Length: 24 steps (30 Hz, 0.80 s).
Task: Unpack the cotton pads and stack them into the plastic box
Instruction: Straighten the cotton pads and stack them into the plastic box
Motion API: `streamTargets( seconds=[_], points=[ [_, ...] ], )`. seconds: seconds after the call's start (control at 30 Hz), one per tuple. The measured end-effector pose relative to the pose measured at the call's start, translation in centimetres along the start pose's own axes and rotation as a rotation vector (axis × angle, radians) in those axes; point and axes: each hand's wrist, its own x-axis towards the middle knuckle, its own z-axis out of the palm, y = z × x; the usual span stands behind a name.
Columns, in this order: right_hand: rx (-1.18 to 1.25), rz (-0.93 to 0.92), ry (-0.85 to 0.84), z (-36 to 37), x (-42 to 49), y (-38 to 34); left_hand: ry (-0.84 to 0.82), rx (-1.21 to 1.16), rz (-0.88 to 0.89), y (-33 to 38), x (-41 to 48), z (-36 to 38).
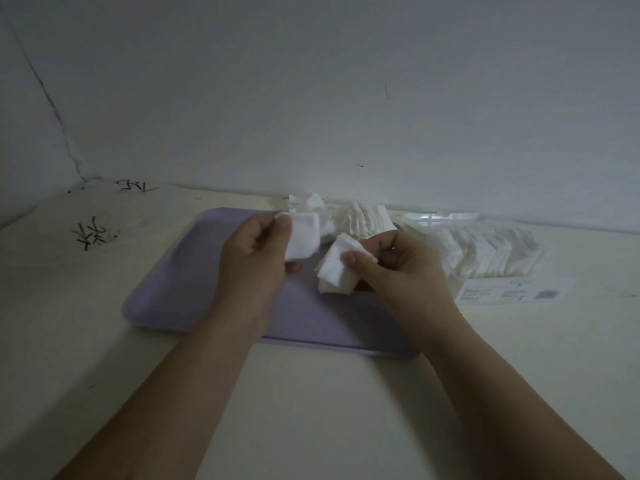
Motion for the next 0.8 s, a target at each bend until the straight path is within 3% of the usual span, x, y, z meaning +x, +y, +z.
streamTargets(
  seconds=[0.07, 0.17, 0.27, 0.43, 0.6, 0.8],
  points=[
    [-0.044, -0.01, 0.056, -0.2, 0.0, -0.2, -0.048, -0.056, 0.019, 0.5, 0.4, -0.4],
    [-0.087, -0.007, 0.088, -0.5, 0.2, -0.3, -0.348, -0.14, -0.063, 0.9, -0.4, -0.3],
    [-0.072, 0.044, 0.056, -0.5, 0.2, -0.5, -0.5, -0.036, -0.088, 0.6, -1.2, 0.1],
    [0.071, 0.077, -0.028, -0.3, -0.1, -0.6, -0.432, 0.181, -0.026, 0.0, -0.9, -0.4],
    [0.16, 0.109, -0.075, 0.2, -0.3, -0.6, -0.28, 0.117, -0.021, -0.2, -0.7, -0.1],
    [0.227, 0.122, -0.108, 0.4, -0.7, -1.0, -0.26, 0.102, -0.025, -0.3, -1.1, 0.1]
  ],
)
